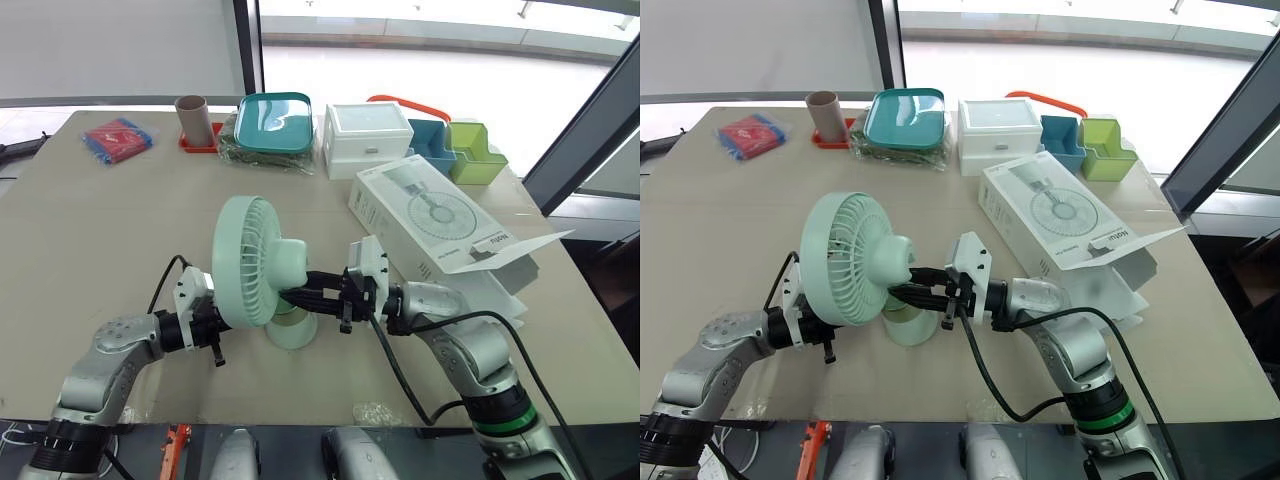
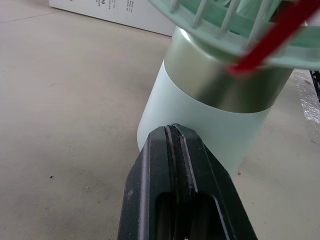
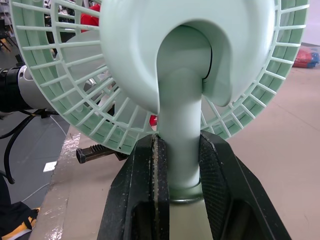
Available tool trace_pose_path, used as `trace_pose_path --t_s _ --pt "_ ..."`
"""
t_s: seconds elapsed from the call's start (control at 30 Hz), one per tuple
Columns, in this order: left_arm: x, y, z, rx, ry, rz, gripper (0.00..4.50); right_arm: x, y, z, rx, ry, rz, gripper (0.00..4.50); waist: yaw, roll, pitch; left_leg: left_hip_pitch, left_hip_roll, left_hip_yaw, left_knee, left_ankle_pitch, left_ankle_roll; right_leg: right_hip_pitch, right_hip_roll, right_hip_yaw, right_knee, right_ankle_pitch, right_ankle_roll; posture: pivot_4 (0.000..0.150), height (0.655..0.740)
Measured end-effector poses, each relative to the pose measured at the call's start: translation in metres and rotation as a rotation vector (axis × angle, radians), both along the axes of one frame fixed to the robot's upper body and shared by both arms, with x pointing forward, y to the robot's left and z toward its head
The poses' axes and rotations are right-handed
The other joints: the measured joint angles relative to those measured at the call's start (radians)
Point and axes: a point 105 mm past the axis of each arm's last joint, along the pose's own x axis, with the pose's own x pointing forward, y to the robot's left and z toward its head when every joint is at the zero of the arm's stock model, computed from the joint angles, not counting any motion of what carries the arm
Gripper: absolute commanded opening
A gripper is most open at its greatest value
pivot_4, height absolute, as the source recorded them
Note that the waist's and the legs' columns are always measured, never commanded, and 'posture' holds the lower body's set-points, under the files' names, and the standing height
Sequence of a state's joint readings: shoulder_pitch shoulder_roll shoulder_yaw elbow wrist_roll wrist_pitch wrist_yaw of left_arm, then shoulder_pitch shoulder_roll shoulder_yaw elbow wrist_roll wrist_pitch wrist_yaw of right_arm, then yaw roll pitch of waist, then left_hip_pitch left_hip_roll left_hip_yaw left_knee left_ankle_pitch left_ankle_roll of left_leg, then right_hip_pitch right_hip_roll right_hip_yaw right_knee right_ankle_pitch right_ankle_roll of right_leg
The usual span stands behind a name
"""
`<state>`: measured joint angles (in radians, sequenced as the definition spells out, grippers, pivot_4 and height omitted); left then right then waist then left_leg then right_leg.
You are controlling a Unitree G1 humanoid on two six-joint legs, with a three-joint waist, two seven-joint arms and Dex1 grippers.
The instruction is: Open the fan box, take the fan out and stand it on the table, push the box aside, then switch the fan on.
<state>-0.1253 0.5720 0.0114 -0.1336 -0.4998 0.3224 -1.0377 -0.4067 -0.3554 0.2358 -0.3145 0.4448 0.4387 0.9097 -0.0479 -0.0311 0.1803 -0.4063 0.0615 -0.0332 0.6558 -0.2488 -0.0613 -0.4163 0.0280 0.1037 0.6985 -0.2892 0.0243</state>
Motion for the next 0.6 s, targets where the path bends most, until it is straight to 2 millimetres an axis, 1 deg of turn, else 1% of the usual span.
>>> trace_pose_path --t_s 0.6 --pt "-0.0007 -0.0005 -0.0010 0.003 0.005 -0.004 0.08 0.0004 0.0000 0.0001 0.001 0.000 -0.004 0.63 0.000 0.000 0.000 0.000 0.000 0.000 0.000 0.000 0.000 0.000 0.000 0.000 0.000 0.000 0.000 0.150 0.7400"
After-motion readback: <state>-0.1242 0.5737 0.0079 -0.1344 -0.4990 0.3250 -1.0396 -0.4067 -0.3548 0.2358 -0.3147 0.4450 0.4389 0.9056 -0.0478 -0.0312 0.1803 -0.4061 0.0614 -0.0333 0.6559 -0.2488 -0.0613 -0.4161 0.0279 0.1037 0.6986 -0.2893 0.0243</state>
